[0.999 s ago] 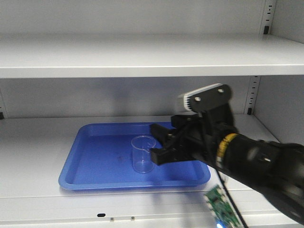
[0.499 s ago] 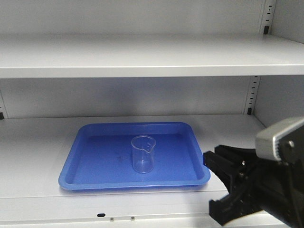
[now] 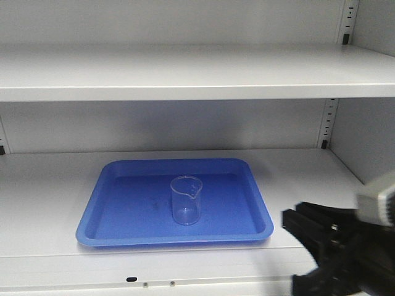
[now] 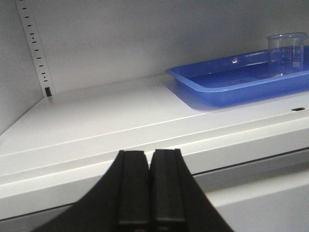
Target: Pick beaker and place in left cabinet
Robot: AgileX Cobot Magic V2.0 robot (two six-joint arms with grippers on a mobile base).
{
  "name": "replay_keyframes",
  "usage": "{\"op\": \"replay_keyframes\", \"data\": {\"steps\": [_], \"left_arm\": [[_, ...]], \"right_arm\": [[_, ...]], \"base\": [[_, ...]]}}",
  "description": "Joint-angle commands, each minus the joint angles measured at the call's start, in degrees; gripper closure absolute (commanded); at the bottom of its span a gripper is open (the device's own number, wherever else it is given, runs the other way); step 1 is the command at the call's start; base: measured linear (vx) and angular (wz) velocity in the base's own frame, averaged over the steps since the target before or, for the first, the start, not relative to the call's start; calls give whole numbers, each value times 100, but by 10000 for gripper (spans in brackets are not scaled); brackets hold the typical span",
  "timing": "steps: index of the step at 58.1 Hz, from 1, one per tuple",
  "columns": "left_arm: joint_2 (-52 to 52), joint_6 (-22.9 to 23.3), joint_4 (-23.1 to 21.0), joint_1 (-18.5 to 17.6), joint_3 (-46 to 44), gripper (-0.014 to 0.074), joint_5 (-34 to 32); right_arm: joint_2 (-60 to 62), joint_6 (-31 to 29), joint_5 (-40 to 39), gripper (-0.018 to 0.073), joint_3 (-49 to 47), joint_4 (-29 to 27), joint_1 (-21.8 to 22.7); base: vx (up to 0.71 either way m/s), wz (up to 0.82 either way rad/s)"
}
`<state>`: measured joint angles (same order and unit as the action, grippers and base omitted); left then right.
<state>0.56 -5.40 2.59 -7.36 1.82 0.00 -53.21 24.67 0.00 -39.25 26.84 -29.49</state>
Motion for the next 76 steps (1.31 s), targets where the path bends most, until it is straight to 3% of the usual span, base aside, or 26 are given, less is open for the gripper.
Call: {"op": "replay_keyframes", "data": {"steps": [1, 5, 15, 20, 25, 31, 43, 56, 76], "left_arm": [[106, 15, -18, -3, 90, 595, -428], [106, 15, -18, -3, 90, 595, -428], [106, 15, -18, -3, 90, 595, -428], [106, 15, -18, -3, 90, 595, -428], [106, 15, -18, -3, 90, 595, -428], [106, 15, -18, -3, 90, 595, -428], [106, 15, -18, -3, 90, 595, -428], [106, 15, -18, -3, 90, 595, -428], [106, 15, -18, -3, 90, 595, -428]], "right_arm": [[497, -112, -340, 431, 217, -582, 373], [986, -119, -489, 467, 700, -927, 784], [2540, -246, -591, 575, 1963, -1191, 1712], [3293, -771, -535, 571, 2645, -1347, 2090], [3992, -1537, -448, 569, 3268, -1992, 2321], [4702, -2522, -414, 568, 3946, -2786, 2371], [5479, -3449, 588, 568, 4137, -2385, 2371], [5447, -2923, 627, 568, 4137, -2374, 2355], [5447, -2922, 627, 568, 4130, -2374, 2355]], "base": [[0, 0], [0, 0], [0, 0], [0, 0], [0, 0], [0, 0], [0, 0], [0, 0], [0, 0]]}}
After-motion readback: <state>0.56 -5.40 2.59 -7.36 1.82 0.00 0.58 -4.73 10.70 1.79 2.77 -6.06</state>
